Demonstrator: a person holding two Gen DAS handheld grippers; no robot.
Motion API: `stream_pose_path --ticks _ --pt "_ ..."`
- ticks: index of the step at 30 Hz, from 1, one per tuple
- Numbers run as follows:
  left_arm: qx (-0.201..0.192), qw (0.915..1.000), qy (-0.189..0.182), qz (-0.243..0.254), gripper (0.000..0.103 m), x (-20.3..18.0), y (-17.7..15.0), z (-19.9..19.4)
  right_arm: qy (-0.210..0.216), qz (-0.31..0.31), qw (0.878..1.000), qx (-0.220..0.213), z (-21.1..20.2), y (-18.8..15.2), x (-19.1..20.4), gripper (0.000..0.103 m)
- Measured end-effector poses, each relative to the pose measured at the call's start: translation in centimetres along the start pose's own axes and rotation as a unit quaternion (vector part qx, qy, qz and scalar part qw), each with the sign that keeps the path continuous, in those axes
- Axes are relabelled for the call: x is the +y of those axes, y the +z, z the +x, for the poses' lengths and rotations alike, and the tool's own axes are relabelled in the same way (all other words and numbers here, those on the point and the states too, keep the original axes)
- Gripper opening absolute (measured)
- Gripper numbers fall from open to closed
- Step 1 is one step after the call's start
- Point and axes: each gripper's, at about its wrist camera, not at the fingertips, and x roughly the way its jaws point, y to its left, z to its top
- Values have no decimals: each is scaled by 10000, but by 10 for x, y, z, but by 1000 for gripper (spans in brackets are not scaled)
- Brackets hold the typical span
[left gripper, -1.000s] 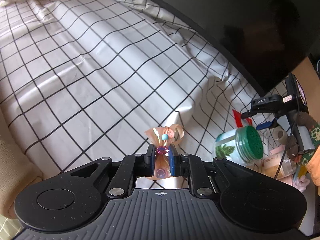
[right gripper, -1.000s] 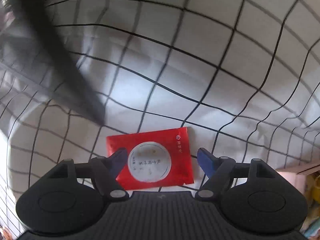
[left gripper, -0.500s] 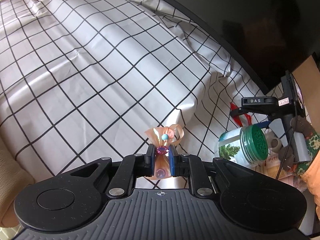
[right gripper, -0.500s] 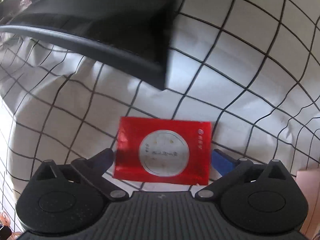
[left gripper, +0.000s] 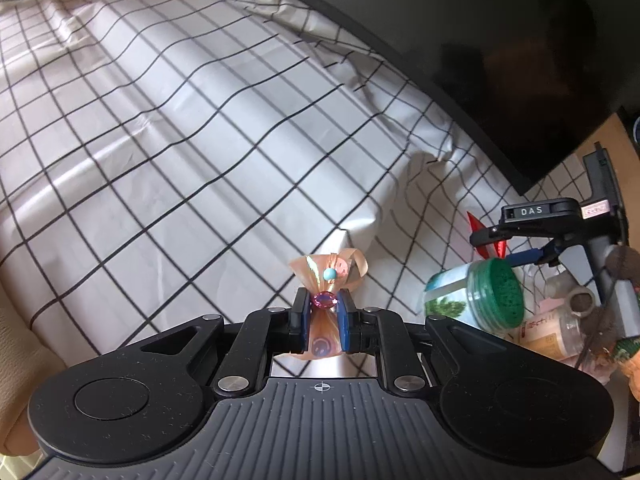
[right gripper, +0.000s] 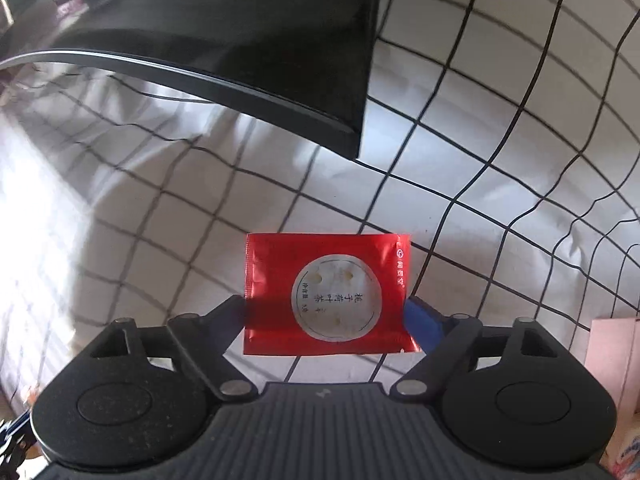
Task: Organize soft objects
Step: 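Lift the red packet with the right tool while the left tool holds the bow clip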
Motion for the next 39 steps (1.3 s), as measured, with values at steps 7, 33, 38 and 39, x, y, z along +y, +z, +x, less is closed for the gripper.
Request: stream_pose_path --ticks 7,33,38,39 --pt "-43 9999 -6 138 16 -21 -1 -5 183 -83 9998 -42 -47 -25 -2 32" --pt "176 9995 197 -146 16 10 -5 0 -304 -619 9976 98 63 15 22 102" --pt "260 9994 180 -153 16 8 -7 6 -152 -771 9969 86 47 9 24 78" --pt "274 9994 168 -149 16 7 -7 8 -116 -762 9970 80 44 7 24 76"
